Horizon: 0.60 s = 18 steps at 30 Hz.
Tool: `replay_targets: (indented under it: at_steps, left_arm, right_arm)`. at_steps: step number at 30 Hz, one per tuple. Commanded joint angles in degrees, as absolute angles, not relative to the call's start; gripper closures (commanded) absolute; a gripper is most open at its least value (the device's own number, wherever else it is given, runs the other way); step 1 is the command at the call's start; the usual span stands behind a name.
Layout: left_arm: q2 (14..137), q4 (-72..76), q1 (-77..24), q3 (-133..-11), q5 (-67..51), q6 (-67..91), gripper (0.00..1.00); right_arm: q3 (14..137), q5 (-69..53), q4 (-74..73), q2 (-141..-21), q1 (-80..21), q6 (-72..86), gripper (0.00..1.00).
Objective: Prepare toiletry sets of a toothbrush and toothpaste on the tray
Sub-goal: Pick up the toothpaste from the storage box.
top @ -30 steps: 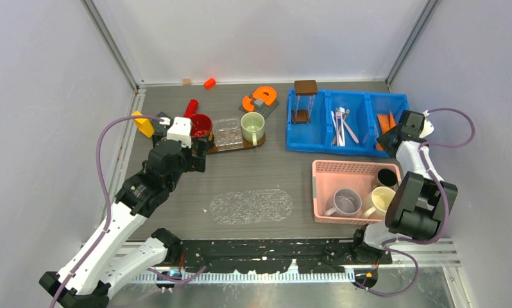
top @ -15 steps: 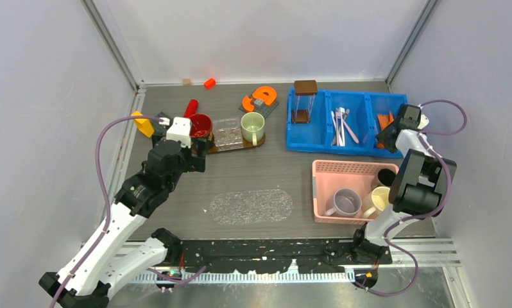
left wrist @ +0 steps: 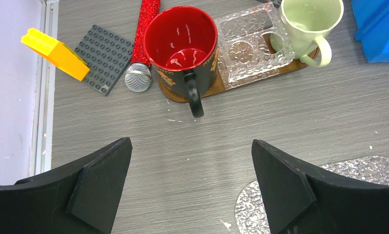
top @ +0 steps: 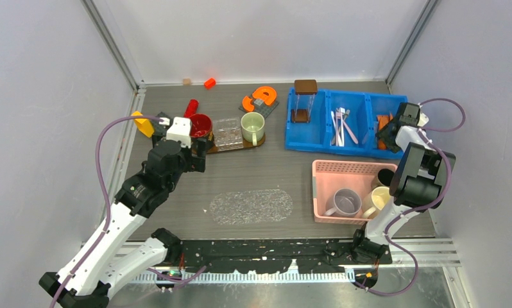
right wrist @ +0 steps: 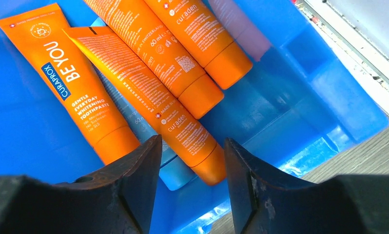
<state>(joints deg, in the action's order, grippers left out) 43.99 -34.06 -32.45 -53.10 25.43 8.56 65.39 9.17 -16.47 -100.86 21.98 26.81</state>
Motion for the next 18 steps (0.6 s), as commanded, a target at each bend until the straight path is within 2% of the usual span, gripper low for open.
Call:
replay_targets:
  at_steps: [1,14,18]
  left_arm:
    - [43.73,-31.29,-32.09,-53.00,25.24,8.70,0.03]
    - [43.25,-31.20,-32.16,-52.89,25.13,8.70,0.03]
    - [43.09,-31.20,-32.17,-52.91,25.21,8.68,0.03]
  right_arm:
    - [66.80,10.95,-19.81,-102.62,22.19,25.31,0.43]
    - [70.75,7.58,-24.28,-109.62,22.15,21.84,0.44]
    - [71.59,6.74,-25.17,-109.83,22.19,21.46,0.51]
